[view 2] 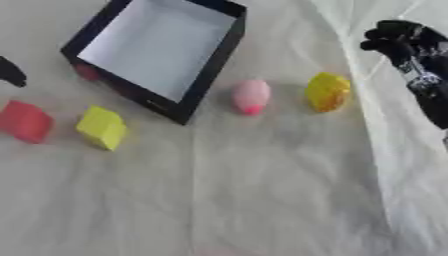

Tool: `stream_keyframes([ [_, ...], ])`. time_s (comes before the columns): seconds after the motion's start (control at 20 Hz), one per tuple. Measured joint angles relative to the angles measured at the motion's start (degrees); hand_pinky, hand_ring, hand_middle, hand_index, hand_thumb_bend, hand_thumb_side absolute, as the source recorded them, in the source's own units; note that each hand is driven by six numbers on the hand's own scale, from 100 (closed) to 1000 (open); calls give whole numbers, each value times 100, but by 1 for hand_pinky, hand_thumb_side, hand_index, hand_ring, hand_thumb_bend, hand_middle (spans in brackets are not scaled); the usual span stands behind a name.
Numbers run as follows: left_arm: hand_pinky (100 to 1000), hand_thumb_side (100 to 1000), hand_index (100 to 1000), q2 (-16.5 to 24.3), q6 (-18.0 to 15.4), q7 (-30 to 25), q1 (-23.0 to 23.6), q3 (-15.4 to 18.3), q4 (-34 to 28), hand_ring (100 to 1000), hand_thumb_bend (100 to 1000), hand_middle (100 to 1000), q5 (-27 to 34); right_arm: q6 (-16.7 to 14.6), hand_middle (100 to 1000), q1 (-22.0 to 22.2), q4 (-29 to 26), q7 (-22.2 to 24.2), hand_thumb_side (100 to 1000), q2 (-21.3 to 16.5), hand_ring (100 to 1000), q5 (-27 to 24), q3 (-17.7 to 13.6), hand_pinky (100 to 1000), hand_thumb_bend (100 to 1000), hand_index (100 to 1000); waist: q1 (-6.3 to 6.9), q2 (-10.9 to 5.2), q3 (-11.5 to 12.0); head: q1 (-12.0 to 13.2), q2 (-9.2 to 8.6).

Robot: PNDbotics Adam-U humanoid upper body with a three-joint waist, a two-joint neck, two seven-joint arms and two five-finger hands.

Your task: Pick up objects on the table and place them in the box.

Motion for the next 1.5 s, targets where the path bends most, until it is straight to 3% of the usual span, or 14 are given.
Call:
stream_keyframes([
  [0.5,844,219,856,-214,410,-410,-31,-57,366,791,353,748,4,26,776,2,5,26,513,61,826,101,20,1000,100,840,0,2,-5,2,-6],
  [0.9,844,223,849,-362,474,-474,-41,-59,432,792,360,748,-181,40,775,4,37,49,484,109,827,171,23,1000,100,838,0,6,-20,14,-6],
  [1.25,847,297,854,-514,503,-503,-44,-65,551,796,356,754,-311,37,775,6,51,84,512,154,827,239,54,1000,100,837,0,6,-32,27,-7],
  [1.5,825,252,844,-561,527,-527,-37,-74,615,756,337,701,-408,35,776,7,59,89,513,156,828,278,54,1000,100,837,-23,7,-44,29,-7],
])
